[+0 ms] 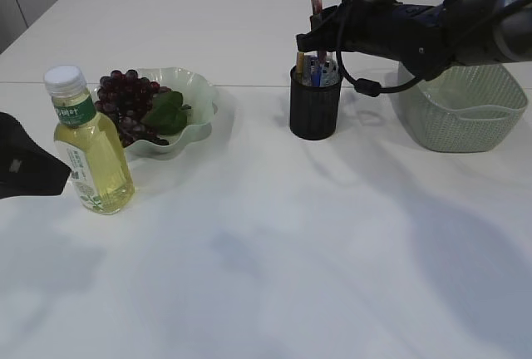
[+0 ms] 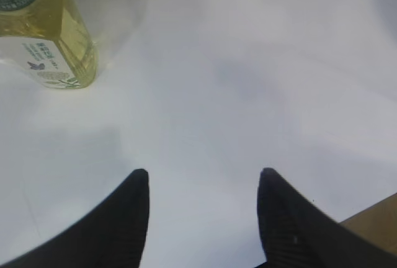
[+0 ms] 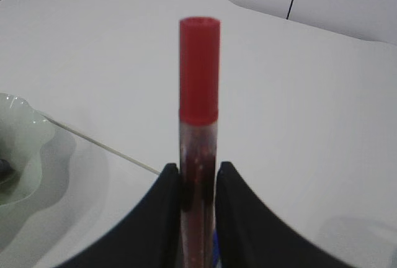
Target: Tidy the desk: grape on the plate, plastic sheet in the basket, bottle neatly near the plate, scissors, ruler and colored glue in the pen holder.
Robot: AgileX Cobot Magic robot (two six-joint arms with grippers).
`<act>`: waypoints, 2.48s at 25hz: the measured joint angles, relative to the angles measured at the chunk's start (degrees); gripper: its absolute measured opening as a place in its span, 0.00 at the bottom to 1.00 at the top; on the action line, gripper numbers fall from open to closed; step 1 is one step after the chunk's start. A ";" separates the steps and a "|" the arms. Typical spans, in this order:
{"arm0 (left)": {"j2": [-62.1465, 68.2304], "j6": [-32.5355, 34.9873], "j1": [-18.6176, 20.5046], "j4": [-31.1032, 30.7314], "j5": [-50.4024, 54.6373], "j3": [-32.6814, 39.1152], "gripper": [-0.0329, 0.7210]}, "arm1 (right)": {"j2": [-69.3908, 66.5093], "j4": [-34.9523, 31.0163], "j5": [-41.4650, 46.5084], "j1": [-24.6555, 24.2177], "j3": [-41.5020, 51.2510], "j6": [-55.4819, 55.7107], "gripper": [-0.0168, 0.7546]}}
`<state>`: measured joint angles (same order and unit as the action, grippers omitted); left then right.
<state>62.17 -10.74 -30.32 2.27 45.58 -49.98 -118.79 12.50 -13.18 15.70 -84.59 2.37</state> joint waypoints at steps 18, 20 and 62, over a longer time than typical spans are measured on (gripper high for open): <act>0.00 0.00 0.00 0.00 -0.34 0.00 0.59 | 4.69 -2.95 11.38 0.00 0.00 2.63 0.43; 0.00 0.00 0.00 0.00 -1.82 0.00 0.59 | 8.32 -3.74 18.11 0.00 -0.10 3.32 0.43; -13.72 -0.82 11.58 -19.37 2.36 0.00 0.62 | 64.54 -3.14 50.08 0.00 29.48 0.45 0.61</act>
<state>48.44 -11.57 -18.74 -17.11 47.94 -49.98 -54.26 9.36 36.91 15.70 -55.11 2.82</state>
